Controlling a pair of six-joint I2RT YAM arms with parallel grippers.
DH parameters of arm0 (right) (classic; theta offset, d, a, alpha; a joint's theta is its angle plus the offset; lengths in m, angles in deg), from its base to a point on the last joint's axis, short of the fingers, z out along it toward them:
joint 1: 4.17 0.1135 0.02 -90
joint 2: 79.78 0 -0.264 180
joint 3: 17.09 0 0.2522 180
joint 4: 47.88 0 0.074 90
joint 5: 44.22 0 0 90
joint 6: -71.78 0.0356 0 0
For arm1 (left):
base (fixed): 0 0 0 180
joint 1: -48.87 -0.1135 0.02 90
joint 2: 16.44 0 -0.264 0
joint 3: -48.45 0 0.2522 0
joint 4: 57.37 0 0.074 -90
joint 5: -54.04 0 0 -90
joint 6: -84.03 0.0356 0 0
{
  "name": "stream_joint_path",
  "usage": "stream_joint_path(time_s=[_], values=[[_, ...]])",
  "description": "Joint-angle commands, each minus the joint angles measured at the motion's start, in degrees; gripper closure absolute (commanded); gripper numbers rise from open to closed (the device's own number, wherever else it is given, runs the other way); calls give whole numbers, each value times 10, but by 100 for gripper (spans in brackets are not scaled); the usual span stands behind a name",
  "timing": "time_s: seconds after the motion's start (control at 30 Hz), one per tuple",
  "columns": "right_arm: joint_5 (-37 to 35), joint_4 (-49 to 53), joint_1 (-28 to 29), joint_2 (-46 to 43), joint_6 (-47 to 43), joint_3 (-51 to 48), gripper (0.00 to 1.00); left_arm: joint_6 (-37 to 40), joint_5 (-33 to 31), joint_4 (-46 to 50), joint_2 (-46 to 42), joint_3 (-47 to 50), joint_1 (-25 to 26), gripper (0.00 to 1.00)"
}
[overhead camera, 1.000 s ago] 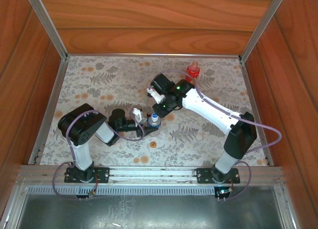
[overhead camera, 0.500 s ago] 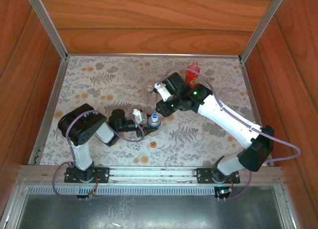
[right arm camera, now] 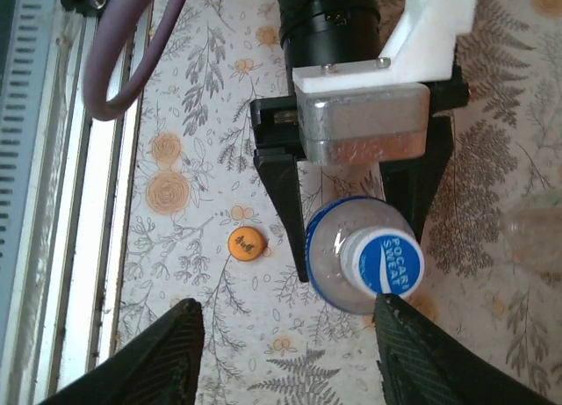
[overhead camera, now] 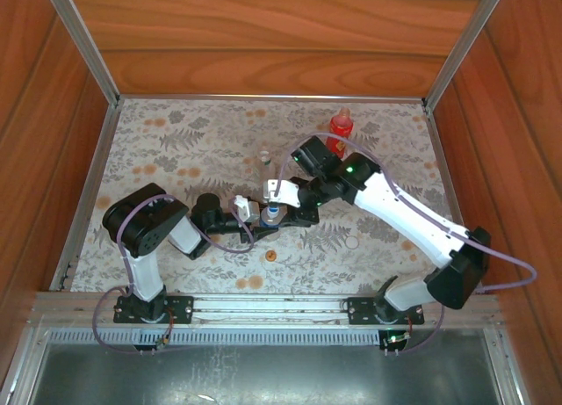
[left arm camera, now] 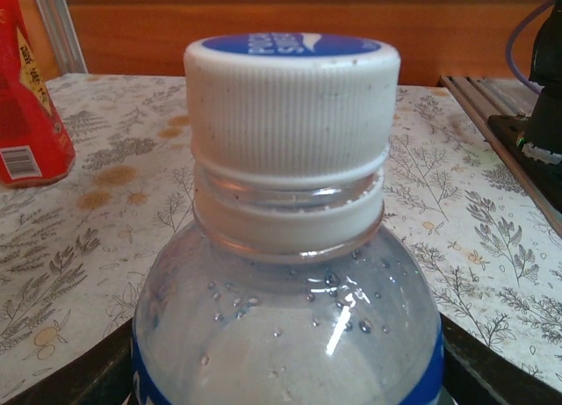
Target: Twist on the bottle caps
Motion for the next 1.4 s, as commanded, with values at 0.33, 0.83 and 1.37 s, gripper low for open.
stream_joint_path(time_s=[0.33,0.83,1.37], values=[[-19,29,-4,106,-106,69,56,6,0,114,25,29,-4,43],[-68,-17,-4,112,-93,62,55,7,-3,114,23,33,-5,43],[-62,5,-4,140,-89,69,71,7,-6,115,23,33,-5,43]])
